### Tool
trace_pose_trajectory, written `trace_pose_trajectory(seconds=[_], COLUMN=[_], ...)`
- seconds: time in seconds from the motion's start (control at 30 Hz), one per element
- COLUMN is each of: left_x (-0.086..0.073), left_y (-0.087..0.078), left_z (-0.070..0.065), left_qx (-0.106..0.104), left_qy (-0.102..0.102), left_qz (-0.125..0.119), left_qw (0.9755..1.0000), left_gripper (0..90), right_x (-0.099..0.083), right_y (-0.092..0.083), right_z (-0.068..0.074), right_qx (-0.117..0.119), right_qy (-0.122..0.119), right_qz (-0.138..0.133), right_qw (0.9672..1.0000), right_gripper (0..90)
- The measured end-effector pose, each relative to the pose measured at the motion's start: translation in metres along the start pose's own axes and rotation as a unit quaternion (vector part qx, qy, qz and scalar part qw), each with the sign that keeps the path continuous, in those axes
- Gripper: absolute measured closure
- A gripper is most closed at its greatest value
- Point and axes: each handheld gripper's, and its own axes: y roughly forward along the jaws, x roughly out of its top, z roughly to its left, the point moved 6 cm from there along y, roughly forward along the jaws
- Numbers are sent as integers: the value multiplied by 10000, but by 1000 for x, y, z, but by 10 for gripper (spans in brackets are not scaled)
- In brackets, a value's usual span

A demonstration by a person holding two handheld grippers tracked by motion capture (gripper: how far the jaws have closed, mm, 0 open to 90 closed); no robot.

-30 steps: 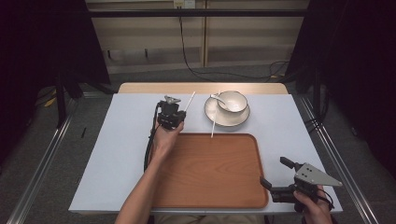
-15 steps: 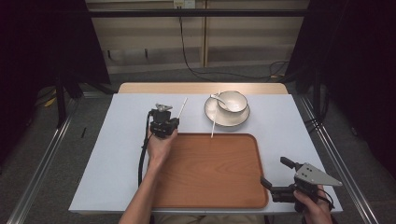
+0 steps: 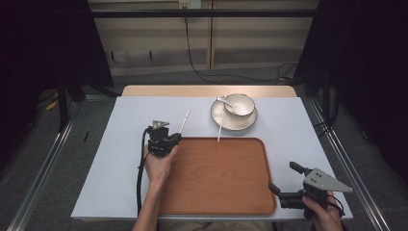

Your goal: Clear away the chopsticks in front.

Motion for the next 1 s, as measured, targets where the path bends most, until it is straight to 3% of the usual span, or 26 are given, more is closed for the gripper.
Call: trace_pose_trajectory(seconds=[0.07, 0.3, 0.4, 0.53, 0.67, 0.73, 1.0], left_x=[-6, -20, -25, -31, -40, -43, -50], left_y=[-5, -18, -23, -32, -37, -37, -41], left_z=[-2, -1, -1, 0, 3, 2, 0], left_qx=[96, 156, 408, 548, 643, 811, 931], left_qy=[102, -25, 0, -118, -270, -173, -263], left_qz=[14, 41, 13, 6, 55, 116, 140], left_qw=[9999, 9999, 9992, 9984, 9975, 9965, 9952], left_gripper=[854, 854, 854, 854, 854, 854, 854], right_x=[0, 1, 1, 1, 1, 1, 1], right_y=[0, 0, 0, 0, 0, 0, 1], right_z=[0, 2, 2, 2, 2, 2, 3], right_qx=[-35, -62, -85, -79, -109, -102, -68], right_qy=[-28, -62, -61, -68, -69, -75, -72], right_qz=[-20, -41, -40, -51, -44, -60, -51], right_qw=[10000, 10000, 9999, 9999, 9999, 9999, 9999], right_gripper=[0, 0, 0, 1, 1, 1, 1])
